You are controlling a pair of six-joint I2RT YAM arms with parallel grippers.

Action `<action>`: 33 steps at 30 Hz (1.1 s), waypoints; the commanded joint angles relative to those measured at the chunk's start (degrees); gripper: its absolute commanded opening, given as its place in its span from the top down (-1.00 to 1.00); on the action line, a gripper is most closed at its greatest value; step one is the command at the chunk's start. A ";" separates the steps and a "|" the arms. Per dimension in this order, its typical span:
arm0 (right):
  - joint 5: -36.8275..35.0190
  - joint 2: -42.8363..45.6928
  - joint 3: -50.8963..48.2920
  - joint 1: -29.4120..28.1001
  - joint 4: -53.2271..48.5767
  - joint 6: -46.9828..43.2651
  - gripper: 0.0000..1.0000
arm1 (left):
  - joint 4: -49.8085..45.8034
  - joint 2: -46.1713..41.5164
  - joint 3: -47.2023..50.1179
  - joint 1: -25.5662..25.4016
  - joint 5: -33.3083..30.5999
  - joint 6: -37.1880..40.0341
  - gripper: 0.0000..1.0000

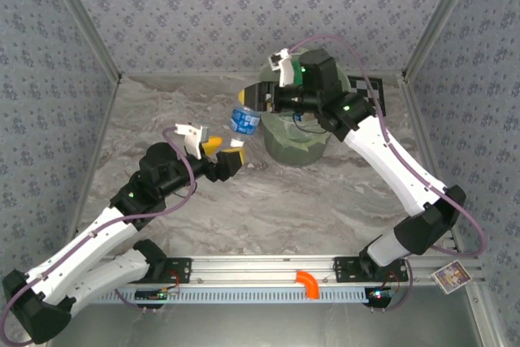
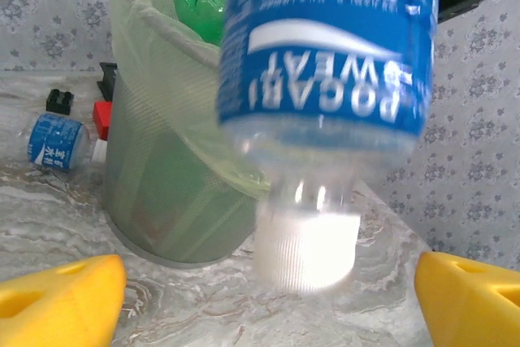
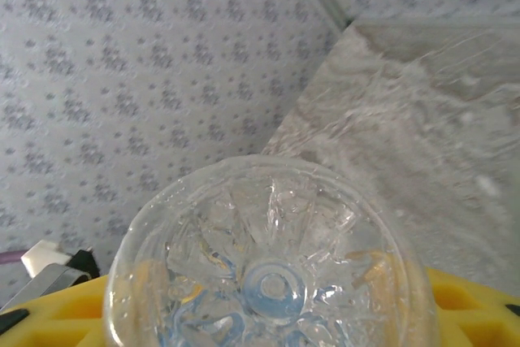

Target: Put the plastic bottles in the bin

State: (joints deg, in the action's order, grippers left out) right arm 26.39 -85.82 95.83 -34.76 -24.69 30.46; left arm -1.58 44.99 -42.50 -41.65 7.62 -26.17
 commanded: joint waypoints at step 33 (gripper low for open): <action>-29.38 -5.40 -0.68 6.35 0.40 -22.91 -0.18 | -8.16 -1.62 -4.08 2.10 -7.58 0.34 -0.99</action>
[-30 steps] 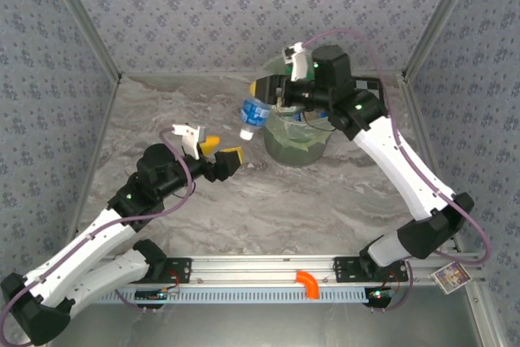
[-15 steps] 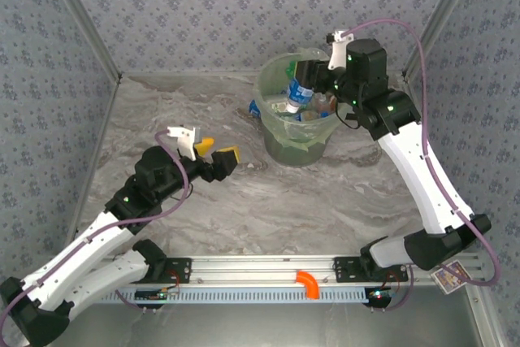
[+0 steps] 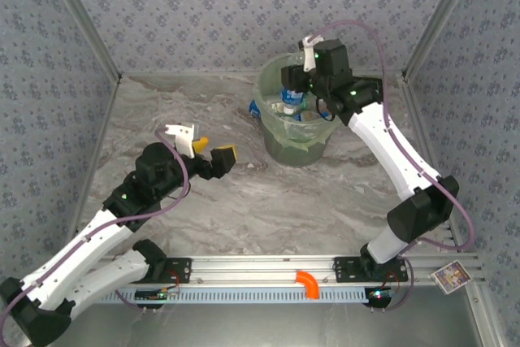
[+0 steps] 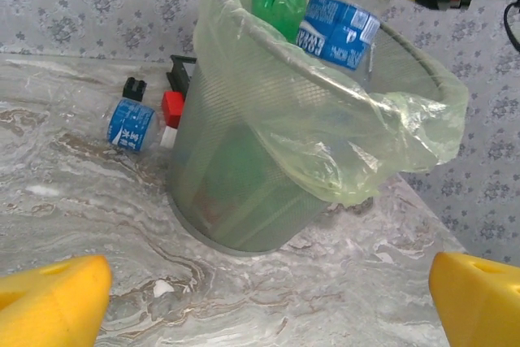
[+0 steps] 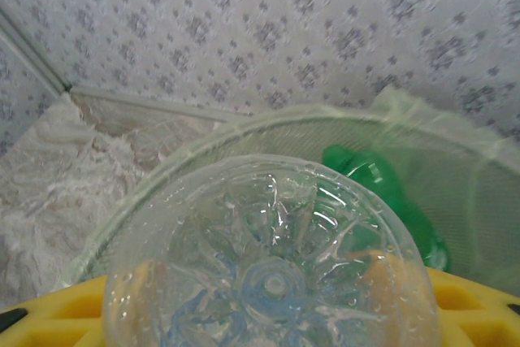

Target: Put the plastic bottles in the bin

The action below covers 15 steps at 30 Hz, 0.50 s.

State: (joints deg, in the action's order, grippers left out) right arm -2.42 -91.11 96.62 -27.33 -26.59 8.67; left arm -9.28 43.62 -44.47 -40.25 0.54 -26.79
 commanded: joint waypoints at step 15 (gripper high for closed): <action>2.56 -0.92 -0.32 -0.70 -0.18 0.72 -0.16 | 0.85 0.40 -0.70 2.35 1.45 -0.57 -0.99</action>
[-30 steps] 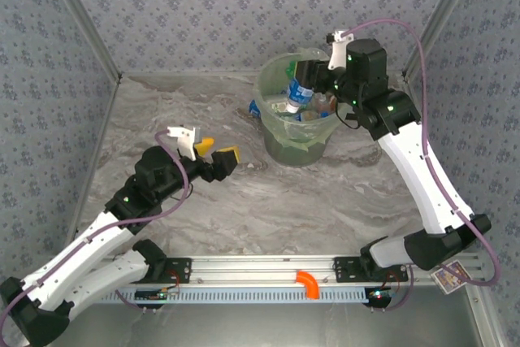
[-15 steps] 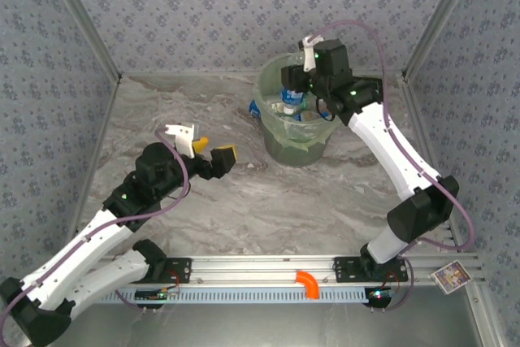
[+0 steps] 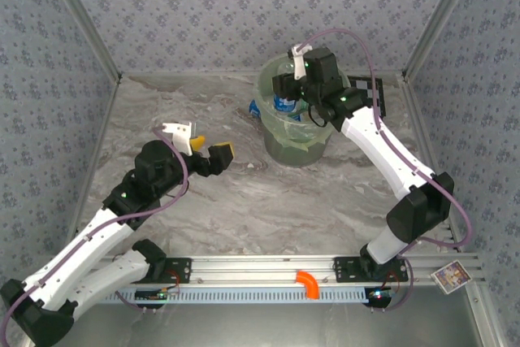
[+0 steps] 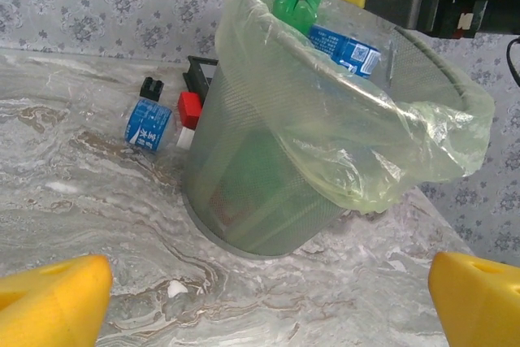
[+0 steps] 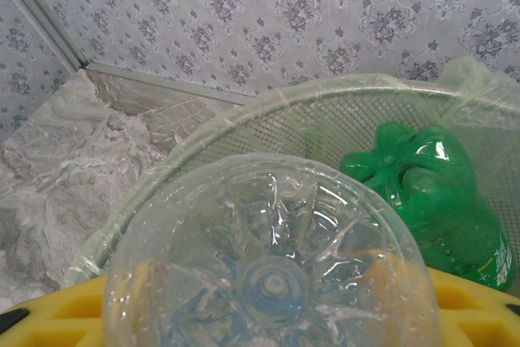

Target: Put the plastic bottles in the bin

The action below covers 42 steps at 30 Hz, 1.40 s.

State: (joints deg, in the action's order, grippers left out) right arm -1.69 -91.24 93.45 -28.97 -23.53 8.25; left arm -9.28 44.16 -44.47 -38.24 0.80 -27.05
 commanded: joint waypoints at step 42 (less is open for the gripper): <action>15.02 -10.89 30.43 5.62 -25.84 8.07 -0.17 | -2.30 -3.91 0.91 2.47 1.22 0.48 -0.98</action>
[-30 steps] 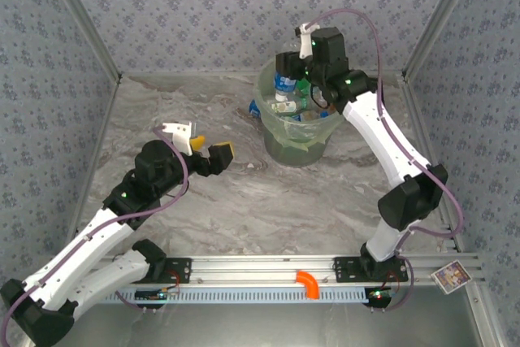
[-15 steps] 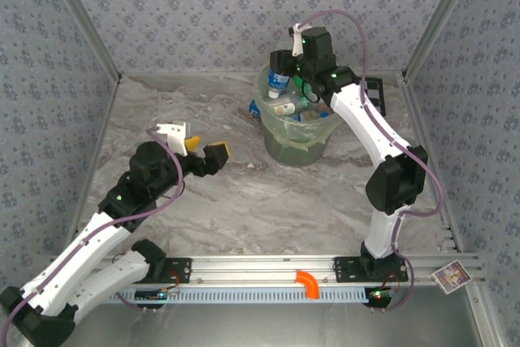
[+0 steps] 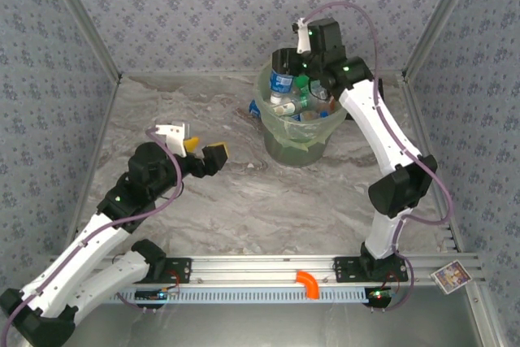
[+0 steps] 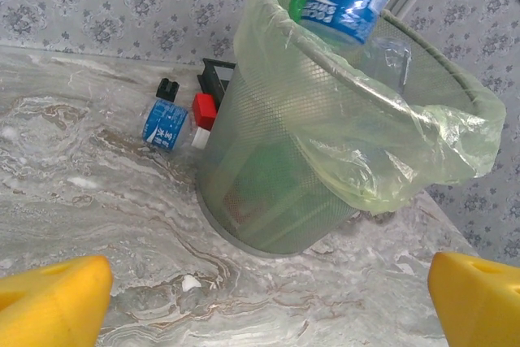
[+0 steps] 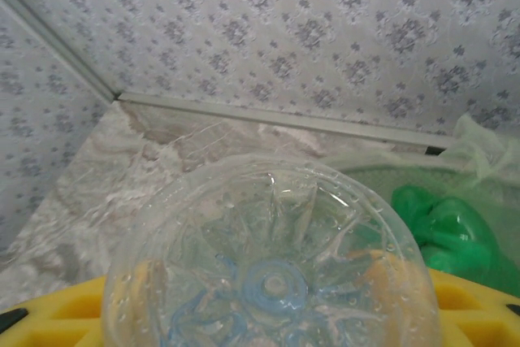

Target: Put the plastic bottles in the bin

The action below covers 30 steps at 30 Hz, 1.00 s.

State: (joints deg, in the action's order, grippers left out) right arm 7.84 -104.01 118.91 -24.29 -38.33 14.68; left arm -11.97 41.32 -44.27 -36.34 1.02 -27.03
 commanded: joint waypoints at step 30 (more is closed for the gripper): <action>5.29 -11.12 25.73 0.74 -33.93 -1.94 -0.99 | 0.77 -3.03 2.37 1.00 3.74 0.92 -0.98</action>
State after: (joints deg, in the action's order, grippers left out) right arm 15.55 -118.06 143.72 -23.51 -71.88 13.61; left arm -11.49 39.09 -41.50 -35.62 4.08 -26.81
